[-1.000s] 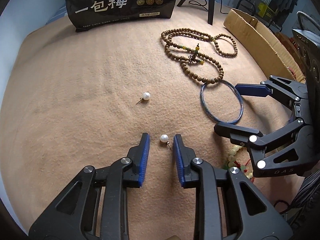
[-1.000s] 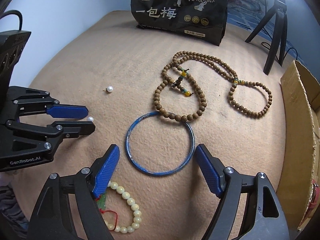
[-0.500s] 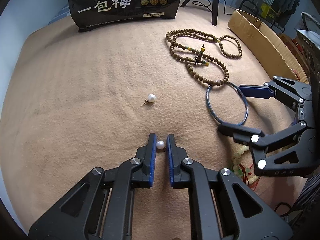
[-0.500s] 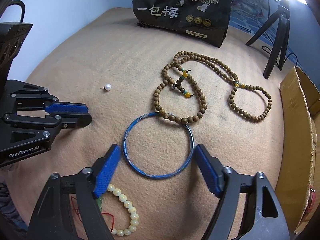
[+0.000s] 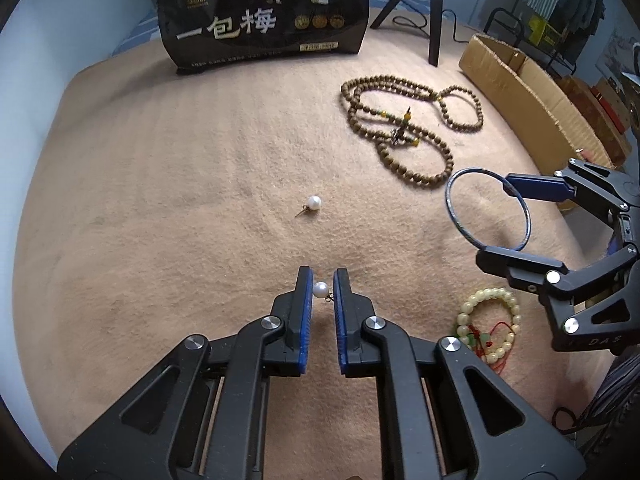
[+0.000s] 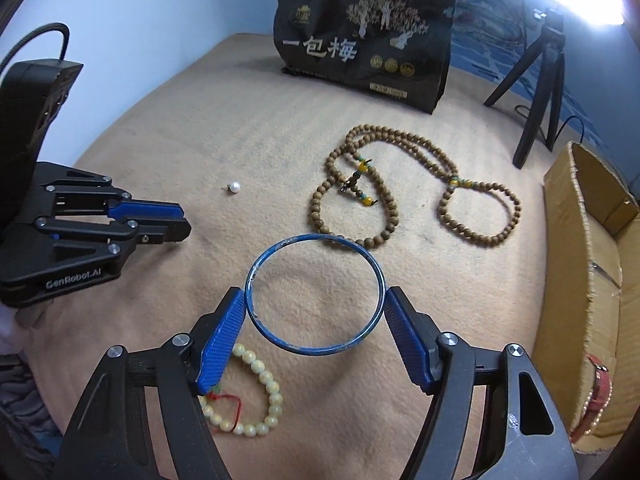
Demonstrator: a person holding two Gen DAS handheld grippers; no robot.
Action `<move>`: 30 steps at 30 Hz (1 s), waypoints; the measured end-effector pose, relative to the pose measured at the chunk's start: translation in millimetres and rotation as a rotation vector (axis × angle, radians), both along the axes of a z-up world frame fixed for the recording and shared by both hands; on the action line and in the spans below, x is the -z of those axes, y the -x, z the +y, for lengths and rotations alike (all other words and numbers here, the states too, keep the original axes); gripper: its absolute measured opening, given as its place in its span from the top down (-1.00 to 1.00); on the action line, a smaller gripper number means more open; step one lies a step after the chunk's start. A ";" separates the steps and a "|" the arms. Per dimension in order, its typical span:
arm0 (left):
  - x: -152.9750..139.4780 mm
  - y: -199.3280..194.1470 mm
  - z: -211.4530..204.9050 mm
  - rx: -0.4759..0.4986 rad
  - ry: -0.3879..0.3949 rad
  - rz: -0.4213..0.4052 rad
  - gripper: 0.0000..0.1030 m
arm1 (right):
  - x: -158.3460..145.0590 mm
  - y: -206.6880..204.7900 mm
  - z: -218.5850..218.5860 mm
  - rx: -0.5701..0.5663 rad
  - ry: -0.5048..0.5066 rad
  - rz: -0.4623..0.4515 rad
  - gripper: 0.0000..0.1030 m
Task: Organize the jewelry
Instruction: 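Carry the pearl earring and blue bangle over the box with both tools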
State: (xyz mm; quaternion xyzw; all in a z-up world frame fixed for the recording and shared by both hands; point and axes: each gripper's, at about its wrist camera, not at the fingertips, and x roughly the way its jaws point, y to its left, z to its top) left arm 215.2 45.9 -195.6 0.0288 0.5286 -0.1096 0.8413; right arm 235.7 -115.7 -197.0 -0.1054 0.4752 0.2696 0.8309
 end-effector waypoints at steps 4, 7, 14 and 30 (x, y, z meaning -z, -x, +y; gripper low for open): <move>-12.6 3.7 -3.5 -0.001 0.009 -0.025 0.83 | -10.2 5.3 -12.0 0.010 -0.013 -0.024 -0.38; -23.7 5.3 -7.9 0.000 0.024 -0.047 0.83 | -19.3 7.8 -22.0 0.018 -0.023 -0.055 -0.38; -45.8 6.9 -27.3 0.015 0.043 -0.096 0.83 | -42.4 11.5 -49.6 0.062 -0.045 -0.112 -0.38; -96.8 -3.1 -82.1 0.052 0.155 -0.189 0.83 | -89.7 -5.9 -138.7 0.254 -0.078 -0.211 -0.38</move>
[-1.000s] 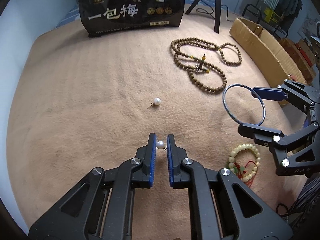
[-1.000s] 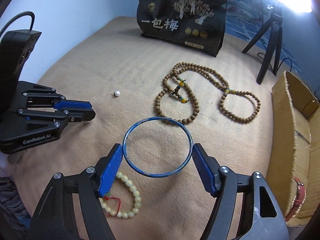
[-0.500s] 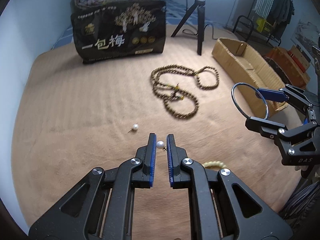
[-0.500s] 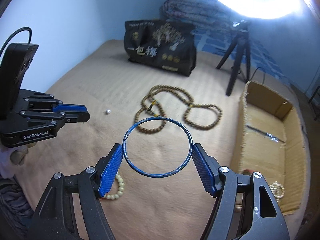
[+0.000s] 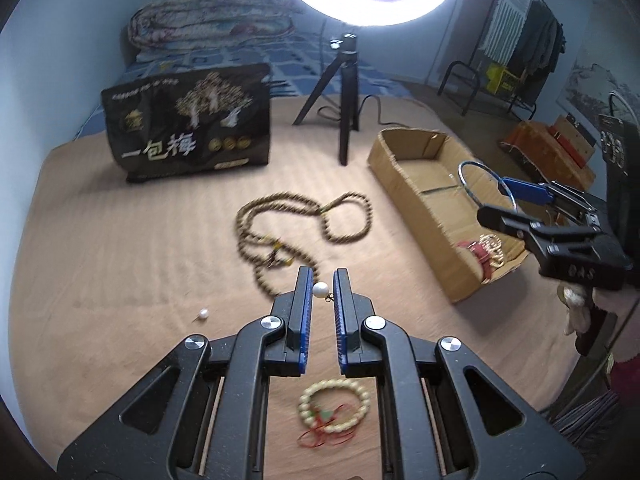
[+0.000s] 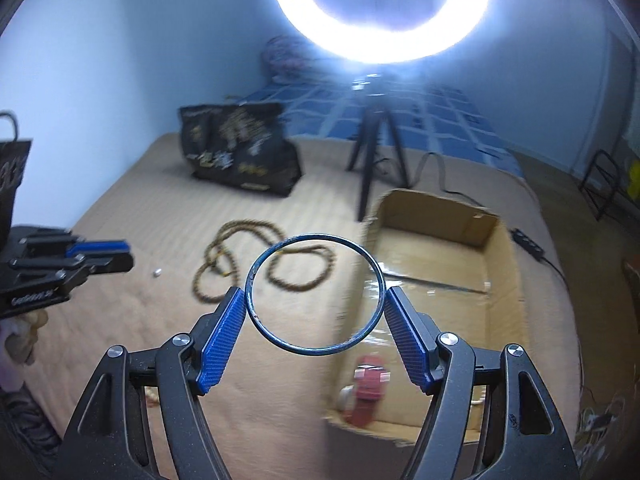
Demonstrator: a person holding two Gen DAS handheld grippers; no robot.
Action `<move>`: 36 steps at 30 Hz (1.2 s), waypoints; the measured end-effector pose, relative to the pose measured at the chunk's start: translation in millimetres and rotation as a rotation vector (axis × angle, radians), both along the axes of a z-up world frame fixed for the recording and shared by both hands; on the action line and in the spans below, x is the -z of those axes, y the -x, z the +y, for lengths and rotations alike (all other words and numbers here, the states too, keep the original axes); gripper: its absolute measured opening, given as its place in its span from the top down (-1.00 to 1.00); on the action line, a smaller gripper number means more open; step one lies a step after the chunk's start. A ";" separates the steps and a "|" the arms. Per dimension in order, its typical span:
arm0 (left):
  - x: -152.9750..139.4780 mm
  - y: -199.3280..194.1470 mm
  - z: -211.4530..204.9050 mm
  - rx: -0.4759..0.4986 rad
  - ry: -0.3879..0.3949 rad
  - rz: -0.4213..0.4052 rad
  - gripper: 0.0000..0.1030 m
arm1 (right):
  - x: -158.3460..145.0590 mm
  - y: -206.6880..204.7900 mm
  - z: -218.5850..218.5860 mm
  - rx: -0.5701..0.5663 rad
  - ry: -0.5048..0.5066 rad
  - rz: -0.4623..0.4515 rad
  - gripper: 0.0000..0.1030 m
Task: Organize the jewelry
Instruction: 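Carry the pearl earring and blue bangle over the box with both tools, then open both tools to drop the earring and bangle into the box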
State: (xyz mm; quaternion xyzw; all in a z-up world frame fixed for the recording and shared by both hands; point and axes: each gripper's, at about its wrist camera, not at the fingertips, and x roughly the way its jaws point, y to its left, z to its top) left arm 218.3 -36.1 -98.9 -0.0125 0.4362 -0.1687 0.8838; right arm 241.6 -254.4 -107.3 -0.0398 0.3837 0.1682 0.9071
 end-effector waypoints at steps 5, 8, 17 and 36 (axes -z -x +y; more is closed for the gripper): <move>-9.8 -3.4 -28.8 0.027 0.019 -0.027 0.83 | -7.9 -11.1 -36.3 0.088 -0.020 -0.017 -0.38; -13.7 -7.8 -48.9 0.043 0.041 -0.039 0.83 | -9.9 -18.0 -56.1 0.134 -0.034 -0.017 -0.38; -11.7 -18.0 -105.1 0.108 0.074 -0.050 0.83 | 3.8 -33.3 -87.5 0.209 -0.040 0.011 -0.38; 14.3 -35.1 -166.8 0.162 0.086 -0.004 0.83 | 21.9 -54.8 -103.6 0.257 -0.100 0.060 -0.39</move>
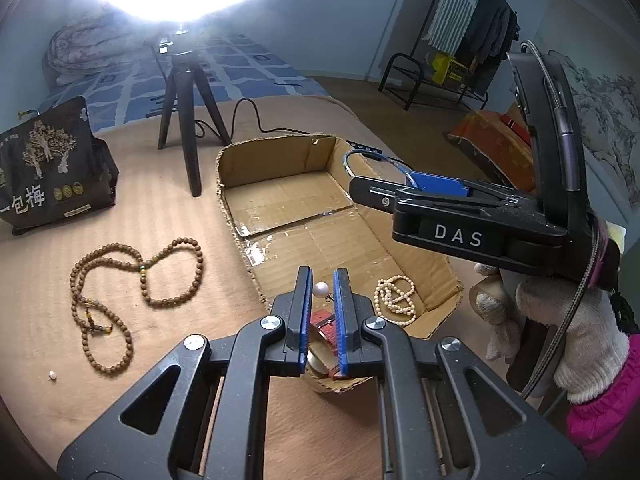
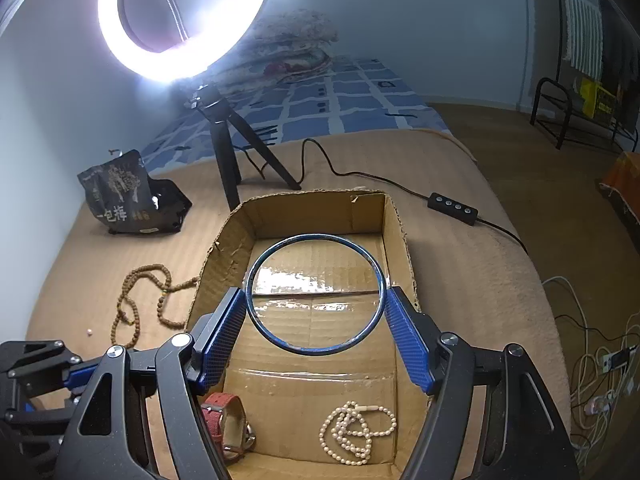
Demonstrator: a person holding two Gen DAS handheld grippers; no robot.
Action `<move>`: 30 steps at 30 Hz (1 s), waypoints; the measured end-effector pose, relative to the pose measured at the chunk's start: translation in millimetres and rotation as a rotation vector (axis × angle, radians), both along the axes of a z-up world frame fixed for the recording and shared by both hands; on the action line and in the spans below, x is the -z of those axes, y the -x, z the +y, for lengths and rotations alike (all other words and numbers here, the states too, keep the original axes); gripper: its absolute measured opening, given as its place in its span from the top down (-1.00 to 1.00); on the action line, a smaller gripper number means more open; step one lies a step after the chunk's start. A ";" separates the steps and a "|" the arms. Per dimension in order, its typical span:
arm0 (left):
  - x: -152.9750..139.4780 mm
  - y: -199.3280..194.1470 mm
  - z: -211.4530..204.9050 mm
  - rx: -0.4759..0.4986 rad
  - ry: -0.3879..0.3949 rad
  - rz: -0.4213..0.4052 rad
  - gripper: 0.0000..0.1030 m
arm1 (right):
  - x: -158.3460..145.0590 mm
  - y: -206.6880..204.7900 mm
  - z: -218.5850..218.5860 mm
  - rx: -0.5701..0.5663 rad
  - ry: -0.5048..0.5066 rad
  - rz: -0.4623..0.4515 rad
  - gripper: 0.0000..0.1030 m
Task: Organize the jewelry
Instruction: 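Open both tools to drop the earring and bangle into the box, then move both open tools back toward the remaining jewelry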
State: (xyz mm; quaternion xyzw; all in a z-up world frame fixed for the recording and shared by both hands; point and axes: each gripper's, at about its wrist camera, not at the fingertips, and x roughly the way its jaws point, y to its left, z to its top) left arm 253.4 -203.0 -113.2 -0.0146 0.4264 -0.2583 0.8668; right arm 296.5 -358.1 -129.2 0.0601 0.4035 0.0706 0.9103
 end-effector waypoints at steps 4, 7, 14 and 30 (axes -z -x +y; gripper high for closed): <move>1.3 -1.4 -3.5 0.000 0.000 0.003 0.83 | -0.3 1.1 -4.5 0.023 -0.006 -0.005 -0.39; 3.2 -2.6 -3.2 0.004 0.008 0.016 0.28 | -0.7 0.6 -6.7 0.033 -0.021 -0.001 -0.39; 2.5 -0.9 0.7 -0.007 -0.002 0.013 0.10 | -2.2 1.3 -4.5 0.038 -0.028 -0.004 -0.51; -12.2 15.3 30.1 -0.048 -0.019 -0.009 0.10 | -20.3 19.1 -1.5 0.057 -0.003 -0.043 -0.51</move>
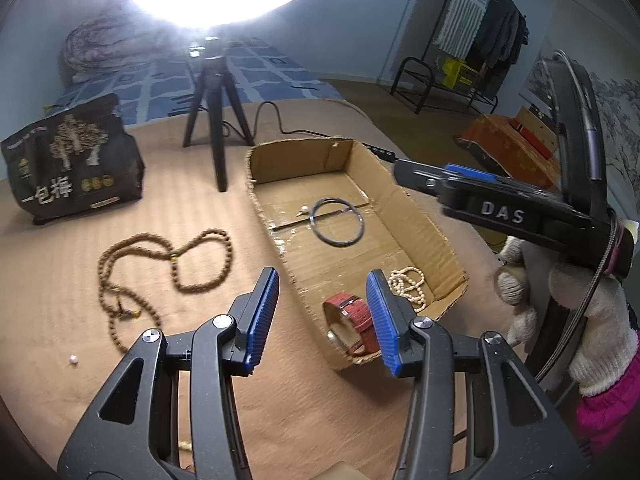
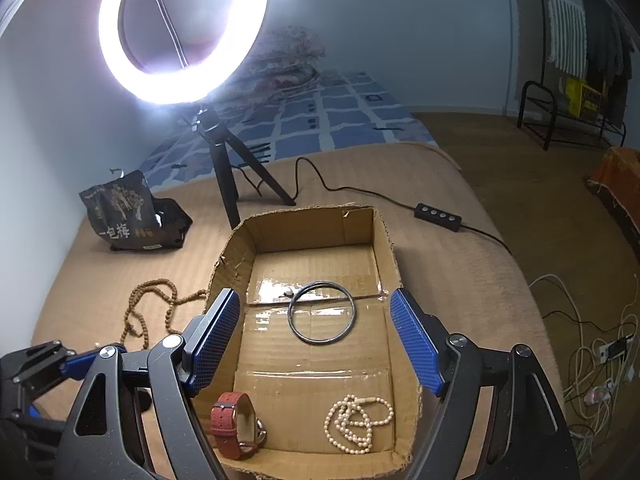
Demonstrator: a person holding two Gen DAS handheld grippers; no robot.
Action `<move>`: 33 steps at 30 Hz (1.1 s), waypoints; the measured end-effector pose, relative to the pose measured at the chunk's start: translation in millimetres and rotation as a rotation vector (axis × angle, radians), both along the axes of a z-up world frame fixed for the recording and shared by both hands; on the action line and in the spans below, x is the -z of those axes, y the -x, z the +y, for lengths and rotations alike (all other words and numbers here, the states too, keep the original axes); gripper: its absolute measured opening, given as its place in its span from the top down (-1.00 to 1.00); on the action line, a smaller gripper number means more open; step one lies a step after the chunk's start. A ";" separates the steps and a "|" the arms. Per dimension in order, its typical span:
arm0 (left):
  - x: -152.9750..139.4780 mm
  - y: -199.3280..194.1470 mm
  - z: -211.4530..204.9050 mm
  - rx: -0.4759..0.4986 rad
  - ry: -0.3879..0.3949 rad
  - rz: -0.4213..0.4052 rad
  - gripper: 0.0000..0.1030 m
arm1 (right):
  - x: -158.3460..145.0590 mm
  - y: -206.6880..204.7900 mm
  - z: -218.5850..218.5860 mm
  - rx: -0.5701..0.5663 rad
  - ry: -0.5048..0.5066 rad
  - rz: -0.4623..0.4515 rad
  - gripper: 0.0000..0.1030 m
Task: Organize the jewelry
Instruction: 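Move both open tools back toward the remaining jewelry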
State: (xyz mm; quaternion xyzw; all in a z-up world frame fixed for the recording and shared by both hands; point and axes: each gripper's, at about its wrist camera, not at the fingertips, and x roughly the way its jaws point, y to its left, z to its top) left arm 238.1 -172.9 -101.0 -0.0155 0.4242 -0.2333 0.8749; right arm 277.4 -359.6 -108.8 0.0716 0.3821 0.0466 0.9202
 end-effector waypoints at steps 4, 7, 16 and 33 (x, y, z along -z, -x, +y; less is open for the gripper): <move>-10.7 6.9 19.6 -0.030 -0.008 -0.010 0.10 | -9.0 6.6 3.4 0.000 -0.006 -0.003 -0.51; -22.5 14.2 35.5 -0.048 -0.020 -0.035 0.10 | -19.2 14.0 10.4 0.005 0.007 -0.003 -0.51; -46.6 33.6 112.8 -0.155 -0.020 -0.064 0.10 | -47.1 44.7 40.2 -0.077 0.001 -0.060 -0.51; 3.8 24.3 224.5 -0.309 -0.071 0.047 0.10 | 9.0 89.2 162.6 -0.440 0.066 0.067 -0.36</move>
